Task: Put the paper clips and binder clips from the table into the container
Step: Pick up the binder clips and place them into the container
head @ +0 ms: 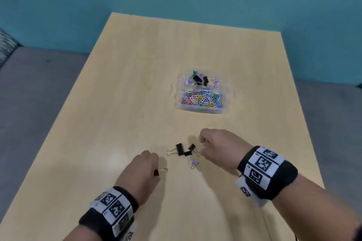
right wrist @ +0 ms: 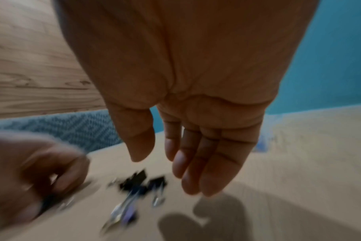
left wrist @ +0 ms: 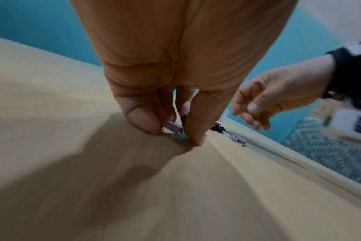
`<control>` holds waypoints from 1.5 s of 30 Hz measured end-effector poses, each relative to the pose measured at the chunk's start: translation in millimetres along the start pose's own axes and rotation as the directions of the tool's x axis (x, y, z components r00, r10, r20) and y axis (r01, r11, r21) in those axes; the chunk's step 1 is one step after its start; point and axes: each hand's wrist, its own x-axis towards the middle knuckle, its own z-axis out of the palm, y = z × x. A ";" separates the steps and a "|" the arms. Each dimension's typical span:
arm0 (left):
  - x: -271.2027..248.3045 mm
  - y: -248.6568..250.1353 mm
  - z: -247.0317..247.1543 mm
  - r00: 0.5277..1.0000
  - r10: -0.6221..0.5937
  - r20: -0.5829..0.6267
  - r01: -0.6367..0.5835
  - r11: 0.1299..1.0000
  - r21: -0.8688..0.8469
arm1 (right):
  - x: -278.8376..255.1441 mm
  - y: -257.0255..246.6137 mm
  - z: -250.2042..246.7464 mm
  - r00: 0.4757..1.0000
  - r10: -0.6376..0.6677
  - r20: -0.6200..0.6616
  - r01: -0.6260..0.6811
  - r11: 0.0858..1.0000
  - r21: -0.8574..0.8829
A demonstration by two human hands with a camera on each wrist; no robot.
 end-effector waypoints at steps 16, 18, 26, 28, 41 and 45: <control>21.3 8.9 1.3 0.997 0.069 0.031 -0.070 0.996 0.055 | -16.7 -24.5 85.4 0.987 -0.080 -0.140 0.056 0.985 -0.164; 25.5 13.5 1.1 0.999 0.051 0.014 -0.052 0.997 0.062 | -13.4 -25.4 82.7 0.990 -0.071 -0.125 0.053 0.989 -0.141; 12.8 7.7 1.3 0.990 -0.120 -0.080 0.084 0.933 -0.351 | -16.4 -10.4 73.6 0.978 0.179 -0.108 -0.101 0.857 0.505; 4.4 -1.1 -0.6 0.952 -0.300 -0.064 0.183 0.723 -0.666 | -16.6 -4.1 66.7 0.949 0.311 -0.050 -0.134 0.542 0.830; -32.4 7.7 5.3 0.934 -0.339 -0.114 0.265 0.869 -0.417 | 21.9 10.1 40.6 0.983 -0.182 -0.032 0.172 0.964 -0.201; -28.3 19.2 20.1 0.966 -0.250 -0.061 0.236 0.957 -0.171 | 29.1 12.1 40.3 0.983 -0.180 -0.029 0.170 0.963 -0.209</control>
